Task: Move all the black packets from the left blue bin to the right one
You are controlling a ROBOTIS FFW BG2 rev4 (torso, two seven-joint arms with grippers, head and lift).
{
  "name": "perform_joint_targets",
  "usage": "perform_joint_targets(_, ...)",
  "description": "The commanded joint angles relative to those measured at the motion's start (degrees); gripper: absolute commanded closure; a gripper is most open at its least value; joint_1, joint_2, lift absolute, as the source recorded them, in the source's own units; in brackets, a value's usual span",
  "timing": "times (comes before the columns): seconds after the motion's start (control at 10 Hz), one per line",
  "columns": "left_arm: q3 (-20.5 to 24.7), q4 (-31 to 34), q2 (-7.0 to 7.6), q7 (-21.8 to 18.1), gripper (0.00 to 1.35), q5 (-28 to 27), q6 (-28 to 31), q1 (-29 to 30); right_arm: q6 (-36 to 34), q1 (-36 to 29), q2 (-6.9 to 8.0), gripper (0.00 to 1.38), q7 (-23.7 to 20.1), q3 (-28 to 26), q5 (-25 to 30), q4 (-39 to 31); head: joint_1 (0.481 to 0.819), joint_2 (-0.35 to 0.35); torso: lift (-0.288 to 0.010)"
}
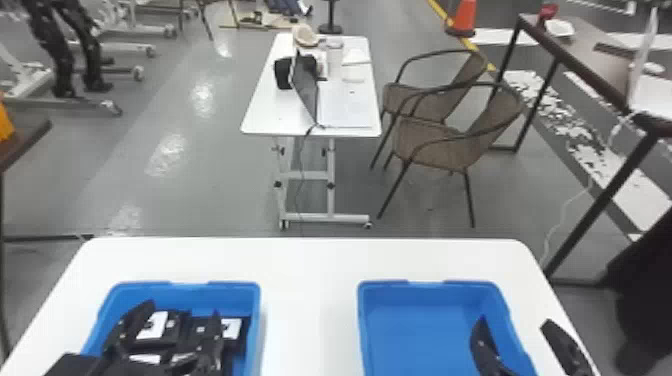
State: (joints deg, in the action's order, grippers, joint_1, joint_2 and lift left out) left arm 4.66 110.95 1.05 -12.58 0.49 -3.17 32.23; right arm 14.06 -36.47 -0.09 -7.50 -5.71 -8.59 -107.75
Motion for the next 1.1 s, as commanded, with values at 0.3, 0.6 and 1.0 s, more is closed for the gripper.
perform_joint_targets(0.3, 0.0, 0.0, 0.0, -0.2, 0.14, 0.1, 0.1, -0.1, 0.0, 0.0, 0.14, 0.11, -0.1, 0.0, 0.0, 0.0, 0.695, -0.053, 0.0)
perform_joint_targets(0.6, 0.3, -0.1, 0.0, -0.2, 0.14, 0.3, 0.7, 0.0, -0.1, -0.2, 0.14, 0.11, -0.1, 0.0, -0.1, 0.0, 0.695, -0.053, 0.0)
perform_joint_targets(1.0, 5.5, -3.2, -0.18, -1.7, 0.14, -2.9, 6.3, -2.4, -0.4, 0.0, 0.14, 0.11, -0.1, 0.4, -0.3, 0.0, 0.695, -0.018, 0.0)
